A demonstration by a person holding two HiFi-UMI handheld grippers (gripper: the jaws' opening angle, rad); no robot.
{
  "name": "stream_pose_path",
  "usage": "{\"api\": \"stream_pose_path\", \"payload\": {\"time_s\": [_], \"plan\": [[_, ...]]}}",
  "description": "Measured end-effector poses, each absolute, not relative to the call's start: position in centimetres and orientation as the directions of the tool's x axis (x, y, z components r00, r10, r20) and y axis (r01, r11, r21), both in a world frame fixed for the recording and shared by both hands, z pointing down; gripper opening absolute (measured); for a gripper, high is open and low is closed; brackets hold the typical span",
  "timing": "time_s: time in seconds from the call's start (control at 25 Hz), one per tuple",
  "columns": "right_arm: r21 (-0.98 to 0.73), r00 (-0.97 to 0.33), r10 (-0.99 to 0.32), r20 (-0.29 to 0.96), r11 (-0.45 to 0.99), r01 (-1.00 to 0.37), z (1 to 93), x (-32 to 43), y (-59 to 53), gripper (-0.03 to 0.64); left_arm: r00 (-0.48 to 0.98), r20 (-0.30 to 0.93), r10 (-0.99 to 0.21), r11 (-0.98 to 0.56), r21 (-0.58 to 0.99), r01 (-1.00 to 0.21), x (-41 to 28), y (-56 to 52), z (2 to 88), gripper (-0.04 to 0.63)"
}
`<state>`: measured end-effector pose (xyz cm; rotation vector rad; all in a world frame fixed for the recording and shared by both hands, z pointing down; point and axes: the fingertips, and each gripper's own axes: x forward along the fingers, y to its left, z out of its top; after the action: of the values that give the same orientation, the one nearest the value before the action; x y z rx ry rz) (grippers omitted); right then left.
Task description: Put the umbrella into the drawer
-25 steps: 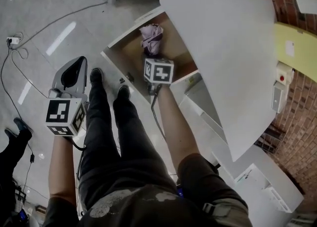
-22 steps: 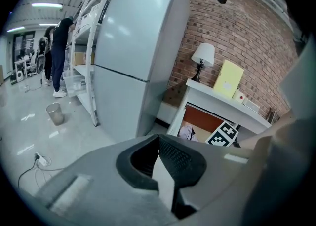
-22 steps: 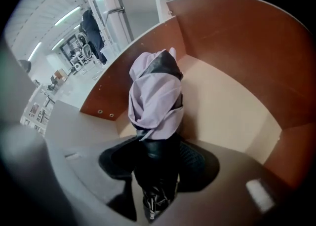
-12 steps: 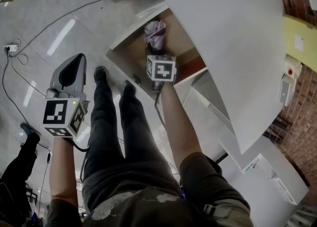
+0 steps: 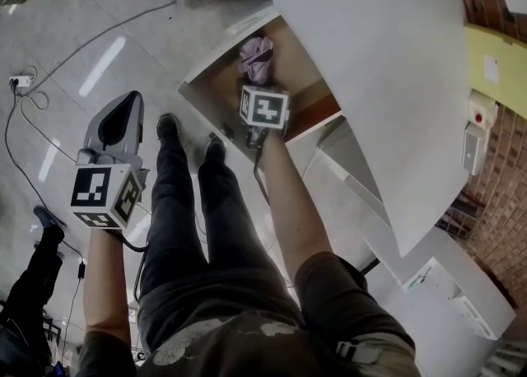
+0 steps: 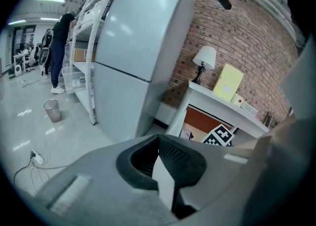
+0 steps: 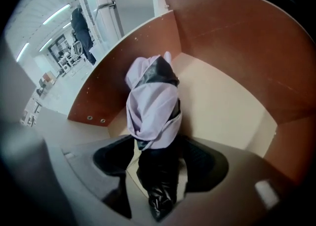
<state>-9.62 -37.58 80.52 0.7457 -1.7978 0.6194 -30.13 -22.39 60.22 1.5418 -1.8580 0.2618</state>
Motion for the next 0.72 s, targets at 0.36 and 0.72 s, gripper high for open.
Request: {"api": "stream_pose_path", "payload": {"time_s": [0.36, 0.72], "plan": [[-0.103, -0.349, -0.218, 0.911, 0.7, -0.706, 75.0, -9.2, -37.5, 0.314, -0.099, 0.57, -0.816, 0.281, 0.241, -0.929, -29.6, -21.6, 56.8, 0.011], [-0.187, -0.513, -0.216, 0.831, 0.76, -0.622, 65.4, -10.5, -34.9, 0.314, -0.157, 0.499, -0.852, 0.298, 0.218, -0.929, -27.4, -20.4, 50.7, 0.011]]}}
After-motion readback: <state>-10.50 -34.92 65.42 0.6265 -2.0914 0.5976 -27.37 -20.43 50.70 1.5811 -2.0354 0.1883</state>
